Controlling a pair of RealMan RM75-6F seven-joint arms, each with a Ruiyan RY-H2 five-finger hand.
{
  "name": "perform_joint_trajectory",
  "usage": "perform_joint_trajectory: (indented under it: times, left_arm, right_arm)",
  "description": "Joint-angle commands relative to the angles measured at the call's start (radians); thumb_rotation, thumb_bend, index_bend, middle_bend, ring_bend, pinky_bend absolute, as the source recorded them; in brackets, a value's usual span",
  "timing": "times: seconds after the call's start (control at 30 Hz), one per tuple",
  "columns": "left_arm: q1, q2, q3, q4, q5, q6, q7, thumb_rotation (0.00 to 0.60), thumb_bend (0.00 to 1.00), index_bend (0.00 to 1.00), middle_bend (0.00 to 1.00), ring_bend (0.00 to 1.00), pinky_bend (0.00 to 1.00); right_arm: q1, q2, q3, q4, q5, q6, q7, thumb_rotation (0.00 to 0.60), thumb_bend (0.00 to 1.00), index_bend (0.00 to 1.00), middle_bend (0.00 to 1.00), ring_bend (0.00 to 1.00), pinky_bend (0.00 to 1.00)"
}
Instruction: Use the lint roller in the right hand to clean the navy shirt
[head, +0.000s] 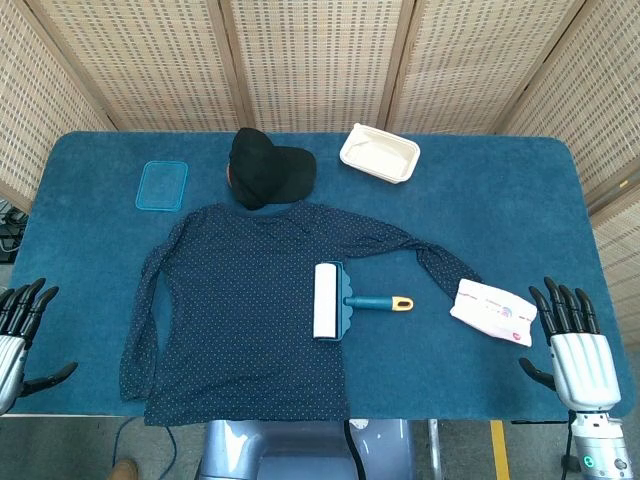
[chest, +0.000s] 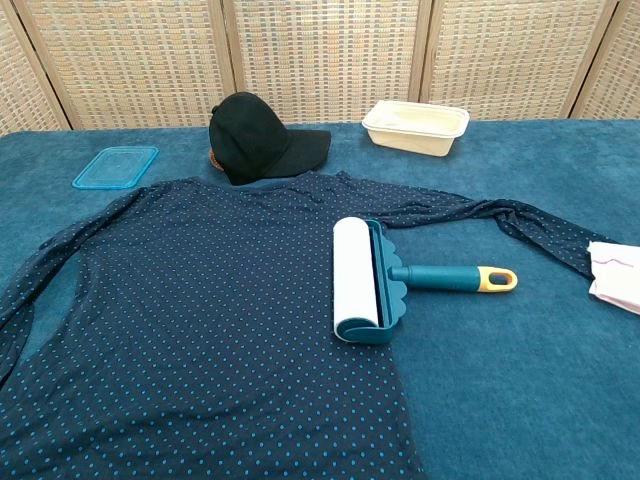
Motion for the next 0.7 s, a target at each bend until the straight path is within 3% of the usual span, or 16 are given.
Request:
perform_joint_trajectory:
  times: [0.03, 0.27, 0.3, 0.33, 0.37, 0.4, 0.43, 0.5, 0.53, 0.6, 0.7]
  left_arm:
    - [0.001, 0.000, -0.001, 0.001, -0.001, 0.001, -0.003, 0.600, 0.00, 0.00, 0.00, 0.00, 0.00]
    - [-0.004, 0.000, -0.004, -0.001, -0.004, -0.005, -0.008, 0.600, 0.00, 0.00, 0.00, 0.00, 0.00]
    - [-0.006, -0.002, -0.006, 0.000, -0.008, -0.009, -0.006, 0.600, 0.00, 0.00, 0.00, 0.00, 0.00]
    - [-0.009, -0.004, -0.008, 0.000, -0.012, -0.014, -0.004, 0.600, 0.00, 0.00, 0.00, 0.00, 0.00]
    - [-0.015, -0.007, -0.011, -0.001, -0.019, -0.026, 0.002, 0.600, 0.00, 0.00, 0.00, 0.00, 0.00]
    - [-0.019, -0.008, -0.013, -0.003, -0.024, -0.034, 0.009, 0.600, 0.00, 0.00, 0.00, 0.00, 0.00]
    - [-0.026, -0.011, -0.016, -0.004, -0.032, -0.047, 0.020, 0.600, 0.00, 0.00, 0.00, 0.00, 0.00]
    - [-0.036, -0.018, -0.022, -0.008, -0.049, -0.065, 0.036, 0.600, 0.00, 0.00, 0.00, 0.00, 0.00]
    - [-0.043, -0.022, -0.026, -0.010, -0.061, -0.081, 0.046, 0.600, 0.00, 0.00, 0.00, 0.00, 0.00]
    - [-0.052, -0.027, -0.030, -0.012, -0.076, -0.099, 0.061, 0.600, 0.00, 0.00, 0.00, 0.00, 0.00]
    - [-0.061, -0.032, -0.036, -0.014, -0.097, -0.116, 0.077, 0.600, 0.00, 0.00, 0.00, 0.00, 0.00]
  right_arm:
    - [0.000, 0.000, -0.001, 0.000, -0.001, -0.002, 0.000, 0.600, 0.00, 0.00, 0.00, 0.00, 0.00]
    - [0.047, -0.020, 0.016, 0.042, 0.023, -0.075, 0.011, 0.600, 0.00, 0.00, 0.02, 0.01, 0.00]
    - [0.070, -0.024, 0.028, 0.056, 0.021, -0.097, 0.002, 0.600, 0.00, 0.00, 0.10, 0.09, 0.00]
    - [0.093, -0.027, 0.040, 0.064, 0.025, -0.122, -0.008, 0.600, 0.00, 0.00, 0.22, 0.25, 0.01]
    - [0.131, -0.025, 0.055, 0.061, 0.035, -0.173, -0.025, 0.600, 0.00, 0.00, 0.33, 0.38, 0.06]
    - [0.154, -0.018, 0.066, 0.051, 0.054, -0.212, -0.033, 0.600, 0.00, 0.00, 0.50, 0.58, 0.22]
    - [0.202, -0.004, 0.080, 0.025, 0.085, -0.296, -0.040, 0.600, 0.00, 0.00, 0.65, 0.74, 0.46]
    - [0.265, 0.017, 0.111, -0.008, 0.156, -0.401, -0.064, 0.600, 0.00, 0.00, 0.82, 0.89, 0.83]
    - [0.314, 0.019, 0.137, -0.028, 0.215, -0.472, -0.100, 0.600, 0.00, 0.00, 0.89, 0.95, 0.93]
    - [0.370, 0.006, 0.171, -0.052, 0.315, -0.536, -0.155, 0.600, 0.00, 0.00, 0.95, 1.00, 1.00]
    - [0.453, -0.041, 0.206, -0.071, 0.473, -0.596, -0.237, 0.600, 0.00, 0.00, 1.00, 1.00, 1.00]
